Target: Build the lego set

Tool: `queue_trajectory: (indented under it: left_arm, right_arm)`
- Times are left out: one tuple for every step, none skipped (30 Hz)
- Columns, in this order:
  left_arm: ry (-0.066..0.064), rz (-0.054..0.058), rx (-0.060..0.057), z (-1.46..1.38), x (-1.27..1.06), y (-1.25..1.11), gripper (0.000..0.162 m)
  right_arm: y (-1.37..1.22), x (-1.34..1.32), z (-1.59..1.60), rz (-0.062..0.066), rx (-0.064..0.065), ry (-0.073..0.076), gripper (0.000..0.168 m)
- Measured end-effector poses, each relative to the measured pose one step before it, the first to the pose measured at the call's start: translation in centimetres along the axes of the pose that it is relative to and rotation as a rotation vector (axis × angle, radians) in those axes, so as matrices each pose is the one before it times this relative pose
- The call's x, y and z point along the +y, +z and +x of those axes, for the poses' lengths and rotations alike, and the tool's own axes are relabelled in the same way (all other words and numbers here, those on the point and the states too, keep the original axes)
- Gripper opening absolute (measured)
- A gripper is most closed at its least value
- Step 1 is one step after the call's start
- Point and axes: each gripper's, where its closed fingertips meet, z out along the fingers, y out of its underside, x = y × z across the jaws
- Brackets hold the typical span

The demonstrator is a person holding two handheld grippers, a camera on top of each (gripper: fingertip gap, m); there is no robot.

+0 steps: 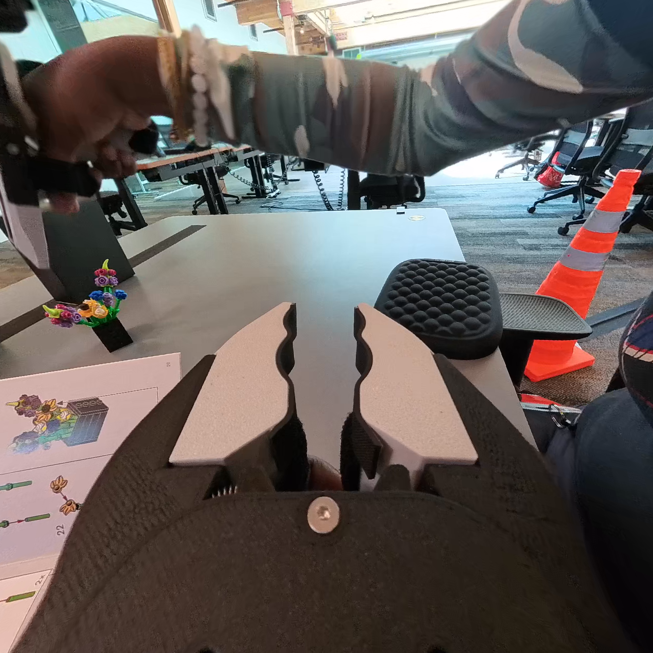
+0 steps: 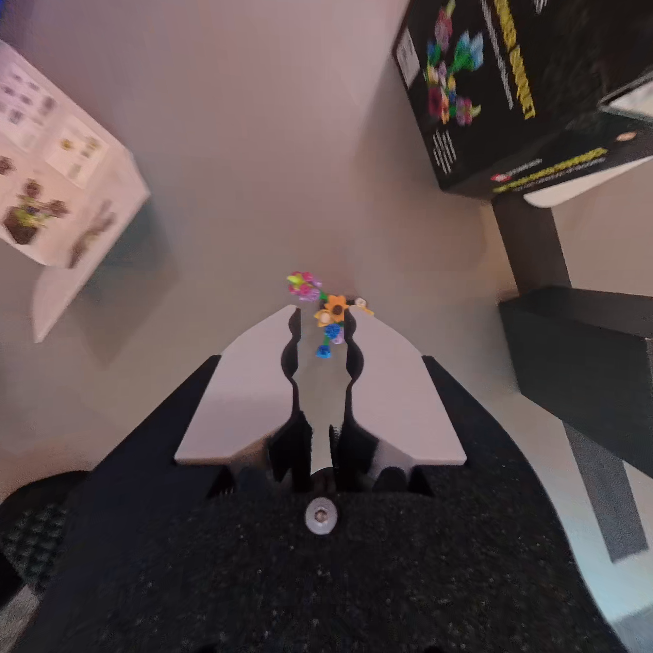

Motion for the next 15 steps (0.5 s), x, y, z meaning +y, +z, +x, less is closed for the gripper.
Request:
queue_trajectory:
  left_arm:
    - [-0.0014, 0.0001, -0.0002, -0.013, 0.001, -0.01, 0.031]
    - [0.0008, 0.0005, 0.0, 0.018, 0.002, 0.001, 0.031]
    - [0.0022, 0.0006, 0.0001, 0.024, -0.01, -0.011, 0.031]
    - [0.0019, -0.0005, 0.0006, 0.028, 0.012, 0.01, 0.031]
    - [0.0008, -0.0017, 0.0024, 0.043, 0.02, 0.012, 0.03]
    - [0.0002, -0.0022, 0.005, 0.072, 0.026, 0.014, 0.027]
    - [0.0004, -0.0023, 0.0049, 0.069, 0.027, 0.014, 0.026]
    - [0.0004, -0.0032, 0.0018, 0.032, 0.036, 0.03, 0.025]
    - [0.001, -0.0044, 0.0005, 0.014, 0.05, 0.043, 0.025]
    - [0.0018, -0.0057, 0.0007, 0.03, 0.074, 0.045, 0.025]
    - [0.0027, -0.0068, 0.0009, 0.035, 0.084, 0.068, 0.025]
    - [0.0042, -0.0072, 0.0017, 0.057, 0.087, 0.062, 0.025]
    - [0.0054, -0.0069, 0.0004, 0.062, 0.08, 0.055, 0.025]
    - [0.0058, -0.0057, -0.0028, 0.029, 0.073, 0.046, 0.025]
    - [0.0061, -0.0041, -0.0037, 0.019, 0.044, 0.028, 0.024]
  right_arm:
    - [-0.776, -0.197, -1.054, 0.0582, -0.0068, -0.0089, 0.023]
    - [-0.727, -0.037, -1.192, 0.0527, -0.0098, -0.011, 0.023]
    - [-0.633, 0.107, -1.235, 0.0469, -0.009, -0.0092, 0.024]
    - [-0.539, 0.242, -1.23, 0.0422, -0.0084, -0.0044, 0.025]
    - [-0.434, 0.348, -1.224, 0.039, -0.0104, 0.0017, 0.026]
    - [-0.321, 0.392, -1.191, 0.0394, -0.0126, 0.0089, 0.027]
    - [-0.185, 0.382, -1.211, 0.0421, -0.0169, 0.0137, 0.027]
    - [-0.055, 0.429, -1.27, 0.0396, -0.0241, 0.018, 0.028]
    - [0.09, 0.348, -1.235, 0.0443, -0.0246, 0.0238, 0.029]
    - [0.272, 0.24, -1.207, 0.0497, -0.0281, 0.0264, 0.03]
    - [0.422, 0.292, -1.175, 0.042, -0.0352, 0.0243, 0.031]
    - [0.59, 0.242, -0.99, 0.0387, -0.0344, 0.0225, 0.032]
    - [0.707, 0.281, -0.715, 0.0307, -0.0293, 0.0229, 0.034]
    - [0.738, 0.409, -0.366, 0.0099, -0.0201, 0.0205, 0.036]
    - [0.76, 0.395, 0.074, 0.005, -0.0013, 0.0199, 0.038]
